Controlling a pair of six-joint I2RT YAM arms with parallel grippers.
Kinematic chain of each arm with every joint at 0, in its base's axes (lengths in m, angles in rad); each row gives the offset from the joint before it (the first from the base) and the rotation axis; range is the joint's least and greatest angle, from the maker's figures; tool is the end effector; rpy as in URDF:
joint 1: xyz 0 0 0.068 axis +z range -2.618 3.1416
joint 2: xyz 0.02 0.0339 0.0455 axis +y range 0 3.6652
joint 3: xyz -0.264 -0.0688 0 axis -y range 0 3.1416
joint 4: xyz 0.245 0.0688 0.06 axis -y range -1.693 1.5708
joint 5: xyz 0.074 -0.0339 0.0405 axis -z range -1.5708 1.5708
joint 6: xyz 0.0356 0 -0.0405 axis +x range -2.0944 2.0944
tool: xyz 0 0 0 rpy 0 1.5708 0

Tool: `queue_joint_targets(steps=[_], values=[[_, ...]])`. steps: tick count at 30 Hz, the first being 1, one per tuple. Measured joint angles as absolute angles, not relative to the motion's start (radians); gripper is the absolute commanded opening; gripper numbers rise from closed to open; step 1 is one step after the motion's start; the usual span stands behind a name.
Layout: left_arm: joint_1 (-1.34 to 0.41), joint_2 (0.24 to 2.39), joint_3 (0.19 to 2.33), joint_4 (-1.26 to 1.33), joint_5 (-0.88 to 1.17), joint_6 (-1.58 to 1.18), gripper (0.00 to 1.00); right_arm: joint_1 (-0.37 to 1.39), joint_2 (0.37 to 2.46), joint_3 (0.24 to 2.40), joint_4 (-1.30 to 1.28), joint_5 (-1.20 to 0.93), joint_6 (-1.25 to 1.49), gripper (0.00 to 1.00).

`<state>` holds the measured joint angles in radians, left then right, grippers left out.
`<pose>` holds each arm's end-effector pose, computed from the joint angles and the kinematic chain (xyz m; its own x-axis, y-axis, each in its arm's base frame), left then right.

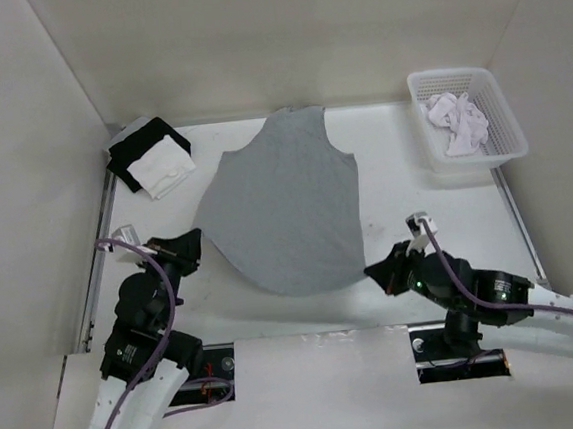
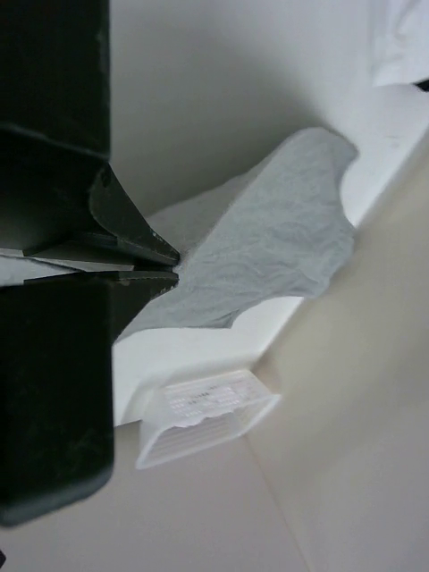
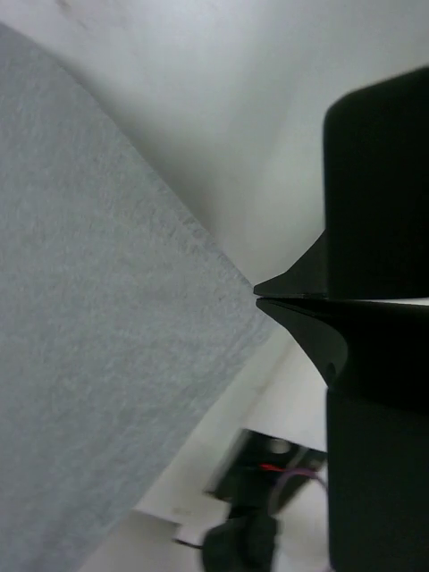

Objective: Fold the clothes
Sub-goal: Flatten the tank top out, then fold the tank top

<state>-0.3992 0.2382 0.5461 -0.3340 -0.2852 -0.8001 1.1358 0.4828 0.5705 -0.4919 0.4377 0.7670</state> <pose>0.0839 -0.0245 0.3044 -0.0984 -0.7057 -0.7017 0.0621 0.6994 -0.7121 0.0654 0.1049 0.2755 -0.5754 0.2533 -0.7777 -0.3581 0.7768 0.5180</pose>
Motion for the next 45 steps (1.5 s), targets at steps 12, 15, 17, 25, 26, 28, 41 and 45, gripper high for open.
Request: queue_joint_targets(steps=[12, 15, 17, 25, 26, 28, 41, 45], values=[[-0.438, 0.123, 0.471, -0.729, -0.305, -0.998, 0.0, 1.579, 0.566, 0.558, -0.759, 0.547, 1.229, 0.0], [-0.42, 0.25, 0.47, -0.618, -0.327, -1.001, 0.0, 1.38, 0.585, 0.556, -0.731, 0.546, 1.181, 0.0], [-0.406, 0.423, 0.472, -0.473, -0.338, -0.994, 0.0, 1.155, 0.599, 0.556, -0.662, 0.517, 1.088, 0.0], [-0.32, 1.289, 0.761, 0.05, -0.351, -0.942, 0.0, 0.323, 1.077, 0.764, -0.214, 0.145, 0.753, 0.0], [-0.305, 1.39, 0.849, 0.094, -0.349, -0.932, 0.0, 0.276, 1.169, 0.828, -0.168, 0.111, 0.734, 0.0], [-0.276, 1.579, 1.037, 0.168, -0.338, -0.915, 0.0, 0.219, 1.339, 0.96, -0.092, 0.059, 0.71, 0.0], [-0.14, 2.038, 1.361, 0.252, -0.2, -0.883, 0.34, 0.129, 2.032, 1.559, 0.003, -0.052, 0.696, 0.48], [-0.181, 1.724, 0.9, 0.275, -0.273, -0.888, 0.27, 0.197, 1.82, 1.182, 0.041, -0.005, 0.695, 0.07]])
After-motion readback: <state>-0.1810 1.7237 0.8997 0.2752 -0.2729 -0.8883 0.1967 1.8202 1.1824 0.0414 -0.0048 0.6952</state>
